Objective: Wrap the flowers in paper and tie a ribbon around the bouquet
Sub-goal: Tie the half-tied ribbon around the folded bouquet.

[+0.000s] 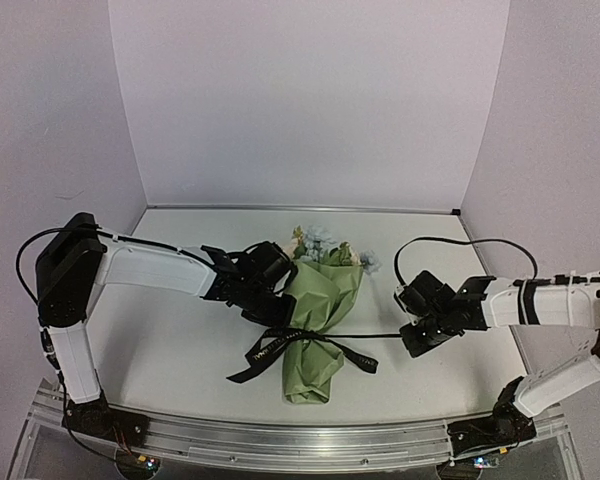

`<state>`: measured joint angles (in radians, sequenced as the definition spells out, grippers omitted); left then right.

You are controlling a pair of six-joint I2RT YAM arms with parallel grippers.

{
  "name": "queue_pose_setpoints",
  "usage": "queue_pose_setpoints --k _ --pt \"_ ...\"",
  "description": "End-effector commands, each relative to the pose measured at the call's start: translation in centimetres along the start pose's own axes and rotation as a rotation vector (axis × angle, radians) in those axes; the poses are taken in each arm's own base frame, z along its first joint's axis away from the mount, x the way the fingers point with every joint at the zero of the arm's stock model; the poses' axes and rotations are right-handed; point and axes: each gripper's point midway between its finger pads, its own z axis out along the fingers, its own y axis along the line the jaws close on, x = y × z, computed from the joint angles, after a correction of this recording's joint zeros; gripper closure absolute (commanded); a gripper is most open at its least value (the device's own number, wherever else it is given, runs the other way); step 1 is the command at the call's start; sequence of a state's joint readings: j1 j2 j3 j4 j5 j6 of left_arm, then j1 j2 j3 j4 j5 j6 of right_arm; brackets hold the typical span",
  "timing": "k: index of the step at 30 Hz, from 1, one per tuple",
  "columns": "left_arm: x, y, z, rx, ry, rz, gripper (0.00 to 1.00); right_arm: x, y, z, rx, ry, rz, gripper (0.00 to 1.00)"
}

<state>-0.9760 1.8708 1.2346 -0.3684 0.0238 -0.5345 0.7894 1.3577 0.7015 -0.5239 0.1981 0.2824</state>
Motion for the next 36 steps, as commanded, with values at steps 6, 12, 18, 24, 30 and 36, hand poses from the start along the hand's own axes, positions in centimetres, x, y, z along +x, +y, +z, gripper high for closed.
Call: queue_pose_setpoints --k 6,12,18,24,30,36 --pt "-1.6 -0.4 -2.7 0.015 -0.06 0.024 0.97 -0.1 -1.0 -0.6 0.031 -0.024 0.036 1.0" --pt "-3.8 -1.6 -5.3 0.05 -0.145 0.036 0.55 -1.3 1.1 -2.1 -0.087 0.01 0.008 0.73" --pt "-4.5 -0.5 -9.2 0.006 -0.227 0.016 0.45 -1.5 1.8 -3.6 -0.141 0.017 0.041 0.53" --pt "0.5 2.3 -10.5 -0.01 -0.185 0.012 0.48 0.1 5.1 -4.4 -0.202 0.057 -0.063 0.52" --pt "6.2 3.3 -10.0 0.063 -0.135 0.028 0.44 0.7 6.8 -3.5 -0.183 0.069 -0.07 0.52" --pt "7.1 3.7 -8.8 0.065 -0.147 -0.018 0.39 0.2 7.9 -2.0 -0.168 0.057 0.049 0.55"
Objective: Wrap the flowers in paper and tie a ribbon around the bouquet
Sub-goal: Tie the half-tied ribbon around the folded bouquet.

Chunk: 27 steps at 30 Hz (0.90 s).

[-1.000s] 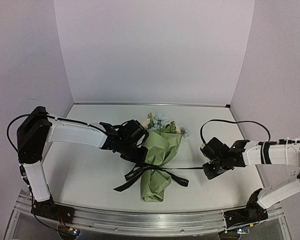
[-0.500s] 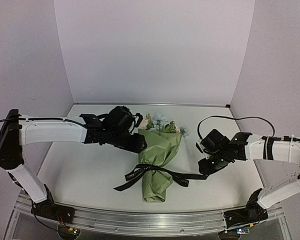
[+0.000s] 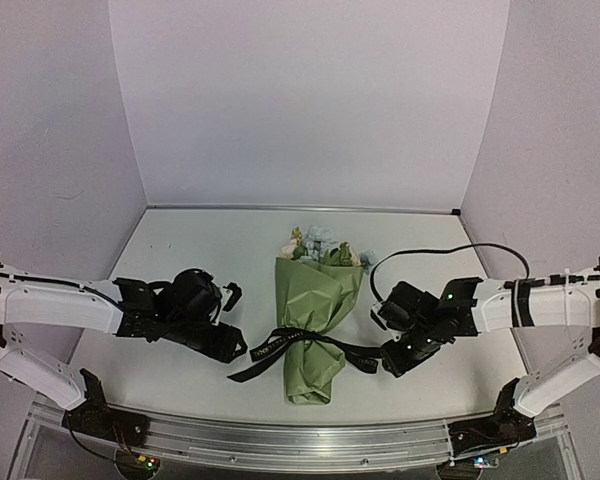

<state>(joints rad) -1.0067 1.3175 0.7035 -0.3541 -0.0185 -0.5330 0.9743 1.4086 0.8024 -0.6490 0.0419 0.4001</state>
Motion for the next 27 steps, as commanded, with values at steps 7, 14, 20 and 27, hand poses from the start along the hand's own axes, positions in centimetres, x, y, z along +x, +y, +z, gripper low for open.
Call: queue_pose_setpoints --k 7,14,20,27 --pt "-2.2 -0.5 1.3 0.004 -0.09 -0.129 0.39 -2.8 2.3 1.8 0.0 -0.092 0.192 0.55" --pt "-1.6 -0.3 3.2 -0.015 -0.047 -0.192 0.4 -2.3 1.6 3.5 0.054 -0.106 0.223 0.54" --pt "-1.4 -1.5 3.9 0.038 -0.042 -0.211 0.37 -1.6 1.7 4.9 0.043 -0.091 0.24 0.59" --pt "-0.8 -2.1 5.6 0.026 -0.054 -0.15 0.34 -0.4 1.5 5.5 0.041 -0.067 0.246 0.78"
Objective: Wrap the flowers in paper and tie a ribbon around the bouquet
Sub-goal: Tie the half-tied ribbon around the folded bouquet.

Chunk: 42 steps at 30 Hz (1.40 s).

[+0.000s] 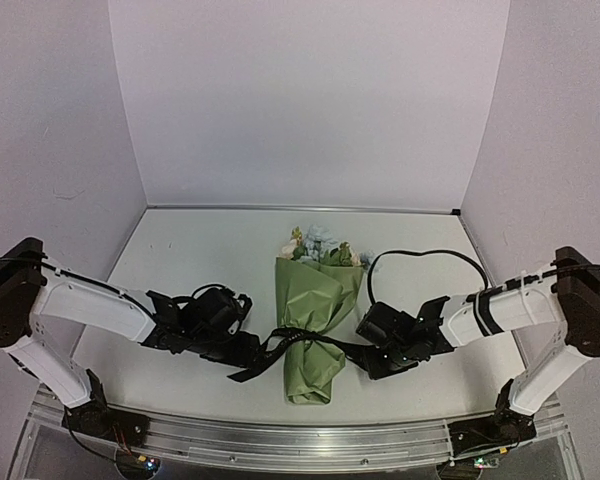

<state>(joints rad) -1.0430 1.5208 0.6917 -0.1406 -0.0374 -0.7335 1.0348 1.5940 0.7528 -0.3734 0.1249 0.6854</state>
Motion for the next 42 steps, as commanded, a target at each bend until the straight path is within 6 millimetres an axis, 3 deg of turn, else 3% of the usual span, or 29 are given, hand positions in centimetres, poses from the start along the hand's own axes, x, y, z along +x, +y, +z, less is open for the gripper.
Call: queue_pose_setpoints --k 1,5,9,12,16,23,27,32,33,35,38,42 --pt "-1.2 -1.3 1.0 0.025 -0.06 0.025 0.34 0.8 -0.6 0.5 0.014 0.009 0.012 0.82" --pt "-1.8 -1.1 1.7 -0.002 -0.086 0.063 0.34 0.5 -0.2 0.2 0.003 0.006 0.033 0.98" --pt "-2.2 -0.1 1.9 -0.077 -0.092 0.101 0.42 -0.3 -0.2 -0.3 0.021 -0.015 0.037 1.0" --pt "-2.1 0.1 1.8 -0.077 -0.097 0.135 0.54 -1.1 -0.4 -1.1 0.048 -0.033 0.03 1.0" --pt "-2.4 0.4 1.3 -0.088 -0.121 0.181 0.79 -2.4 -1.0 -2.4 0.106 -0.068 0.016 1.0" --pt "-4.3 -0.4 -1.8 -0.043 -0.225 0.215 1.0 -4.5 -1.3 -4.8 0.199 -0.088 -0.052 1.0" --pt "-4.6 0.6 -2.7 -0.061 -0.24 0.19 1.0 -5.0 -2.1 -5.6 0.249 -0.1 -0.056 1.0" --pt "-4.5 0.6 -2.3 -0.044 -0.207 0.156 1.0 -4.3 -3.1 -5.9 0.285 -0.097 -0.032 1.0" --pt "-4.4 0.2 -2.2 -0.019 -0.196 0.156 0.97 -4.2 -3.4 -5.8 0.29 -0.095 -0.029 1.0" --pt "-4.2 -0.2 -2.2 0.017 -0.178 0.133 0.79 -4.0 -3.6 -5.8 0.294 -0.095 -0.021 1.0" --pt "-4.2 -0.1 -2.2 0.043 -0.137 0.023 0.62 -3.6 -3.8 -5.9 0.29 -0.09 -0.026 1.0" --pt "-3.8 -0.1 -2.8 0.085 -0.102 -0.201 0.52 -3.2 -3.7 -5.9 0.268 -0.084 -0.019 1.0"
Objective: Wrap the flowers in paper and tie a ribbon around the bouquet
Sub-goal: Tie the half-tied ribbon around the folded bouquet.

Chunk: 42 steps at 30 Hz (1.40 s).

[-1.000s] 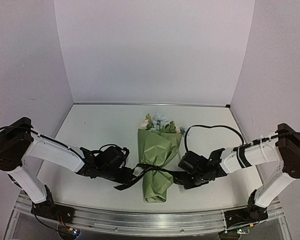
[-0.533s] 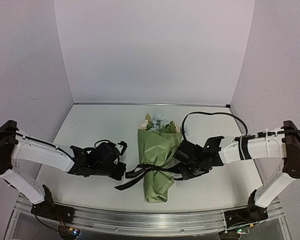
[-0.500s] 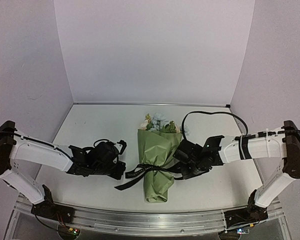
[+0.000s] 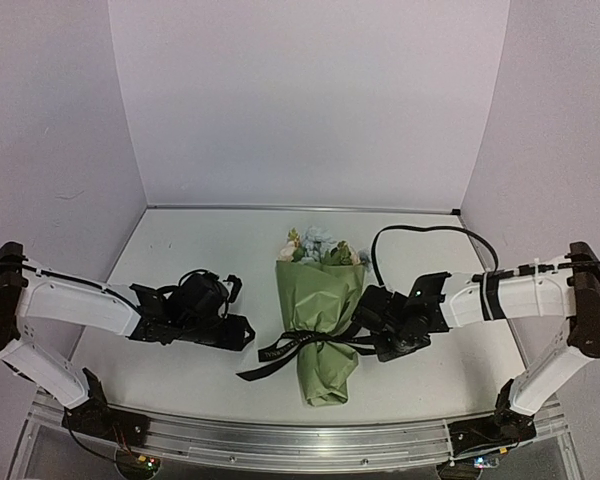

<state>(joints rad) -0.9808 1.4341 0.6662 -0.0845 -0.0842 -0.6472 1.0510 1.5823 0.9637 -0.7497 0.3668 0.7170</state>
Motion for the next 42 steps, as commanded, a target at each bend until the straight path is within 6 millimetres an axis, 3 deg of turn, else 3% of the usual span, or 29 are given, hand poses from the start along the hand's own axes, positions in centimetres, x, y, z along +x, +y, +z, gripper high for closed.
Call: queue_pose_setpoints --k 1,7,13,22,25,29,33,37,42 --pt "0.0 -1.1 -0.9 0.071 0.053 -0.289 0.51 0.2 -0.6 -0.9 -0.011 -0.017 0.021 1.0" --pt "0.9 -2.6 -0.1 0.139 0.124 -0.504 0.49 1.4 1.3 0.2 -0.086 0.013 0.021 1.0" --pt "2.2 -3.8 2.1 0.169 0.196 -0.672 0.46 2.6 2.9 1.2 -0.167 0.042 0.041 1.0" --pt "3.1 -4.2 4.9 0.127 0.215 -0.827 0.46 3.3 3.2 1.5 -0.216 0.039 0.049 1.0" --pt "3.4 -4.4 5.4 0.118 0.212 -0.855 0.54 3.5 3.3 1.3 -0.234 0.043 0.047 1.0" --pt "3.7 -3.9 5.5 0.082 0.176 -0.884 0.8 3.7 3.4 0.8 -0.263 0.049 0.034 1.0" --pt "2.2 -3.4 5.1 0.072 0.09 -0.864 0.99 4.3 2.9 0.3 -0.269 0.062 0.017 1.0" --pt "0.7 -2.2 4.1 0.012 -0.003 -0.796 1.0 5.1 3.2 0.1 -0.295 0.107 0.0 1.0" --pt "0.3 0.0 2.7 -0.082 -0.072 -0.721 1.0 5.7 2.9 -0.1 -0.296 0.125 0.006 1.0"
